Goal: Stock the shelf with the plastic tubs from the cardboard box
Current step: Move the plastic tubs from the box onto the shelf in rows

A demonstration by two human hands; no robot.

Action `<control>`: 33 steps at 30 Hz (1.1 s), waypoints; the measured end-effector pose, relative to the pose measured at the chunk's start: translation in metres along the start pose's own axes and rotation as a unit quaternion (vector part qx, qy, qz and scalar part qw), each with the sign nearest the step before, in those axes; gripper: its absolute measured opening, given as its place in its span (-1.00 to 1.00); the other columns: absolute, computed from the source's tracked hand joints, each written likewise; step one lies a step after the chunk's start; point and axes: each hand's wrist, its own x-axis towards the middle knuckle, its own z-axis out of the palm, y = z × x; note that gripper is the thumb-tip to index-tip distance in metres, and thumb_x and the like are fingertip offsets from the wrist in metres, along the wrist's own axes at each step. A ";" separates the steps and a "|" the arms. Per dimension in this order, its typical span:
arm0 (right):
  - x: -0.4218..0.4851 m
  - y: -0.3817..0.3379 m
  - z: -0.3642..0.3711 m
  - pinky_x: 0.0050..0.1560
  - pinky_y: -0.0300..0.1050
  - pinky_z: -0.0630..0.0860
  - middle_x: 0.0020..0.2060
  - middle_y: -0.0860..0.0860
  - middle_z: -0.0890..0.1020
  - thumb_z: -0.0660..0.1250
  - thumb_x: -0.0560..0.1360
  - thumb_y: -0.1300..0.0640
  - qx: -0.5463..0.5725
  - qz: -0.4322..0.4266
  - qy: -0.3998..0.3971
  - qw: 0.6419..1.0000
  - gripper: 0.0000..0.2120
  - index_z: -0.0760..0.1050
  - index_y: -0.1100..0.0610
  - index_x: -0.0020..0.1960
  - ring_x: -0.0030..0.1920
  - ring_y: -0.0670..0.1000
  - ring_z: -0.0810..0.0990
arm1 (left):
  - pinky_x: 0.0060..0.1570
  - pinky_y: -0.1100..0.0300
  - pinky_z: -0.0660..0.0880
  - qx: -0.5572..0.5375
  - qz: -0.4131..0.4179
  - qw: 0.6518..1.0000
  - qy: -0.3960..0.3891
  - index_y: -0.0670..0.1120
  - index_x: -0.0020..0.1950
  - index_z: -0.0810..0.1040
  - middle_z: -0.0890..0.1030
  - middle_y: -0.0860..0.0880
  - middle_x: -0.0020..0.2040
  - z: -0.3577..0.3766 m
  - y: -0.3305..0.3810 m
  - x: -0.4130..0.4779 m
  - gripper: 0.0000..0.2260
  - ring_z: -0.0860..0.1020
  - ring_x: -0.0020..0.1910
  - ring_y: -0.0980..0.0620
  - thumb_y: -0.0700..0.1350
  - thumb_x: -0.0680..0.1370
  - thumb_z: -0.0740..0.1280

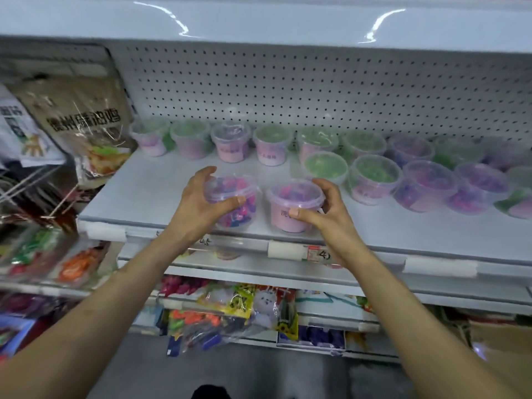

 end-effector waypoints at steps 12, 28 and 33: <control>0.034 0.010 0.039 0.22 -0.21 0.57 0.39 -0.13 0.51 0.71 0.27 0.07 -0.016 0.012 0.031 0.999 -0.09 0.35 -0.10 0.51 0.29 -0.17 0.58 | 0.45 -0.14 0.38 0.013 0.016 0.999 -0.039 0.22 0.54 0.23 0.39 0.09 0.46 -0.025 -0.033 0.062 -0.07 0.36 0.47 0.00 0.43 0.28 0.53; 0.041 0.019 0.055 0.46 0.01 0.49 0.41 -0.24 0.52 0.67 0.38 0.15 -0.057 0.010 0.044 0.997 -0.09 0.29 -0.18 0.58 0.40 -0.15 0.54 | 0.47 -0.16 0.34 0.028 0.054 0.995 -0.079 0.18 0.55 0.25 0.30 0.06 0.53 -0.034 -0.048 0.104 -0.09 0.30 0.51 -0.03 0.38 0.31 0.54; 0.024 0.014 0.053 0.43 -0.15 0.49 0.41 -0.19 0.51 0.62 0.45 0.15 -0.107 -0.015 0.053 0.993 -0.28 0.37 -0.19 0.47 0.36 -0.25 0.52 | 0.47 -0.16 0.34 0.035 0.051 0.995 -0.084 0.17 0.56 0.24 0.29 0.05 0.53 -0.033 -0.053 0.099 -0.08 0.29 0.51 -0.05 0.37 0.30 0.54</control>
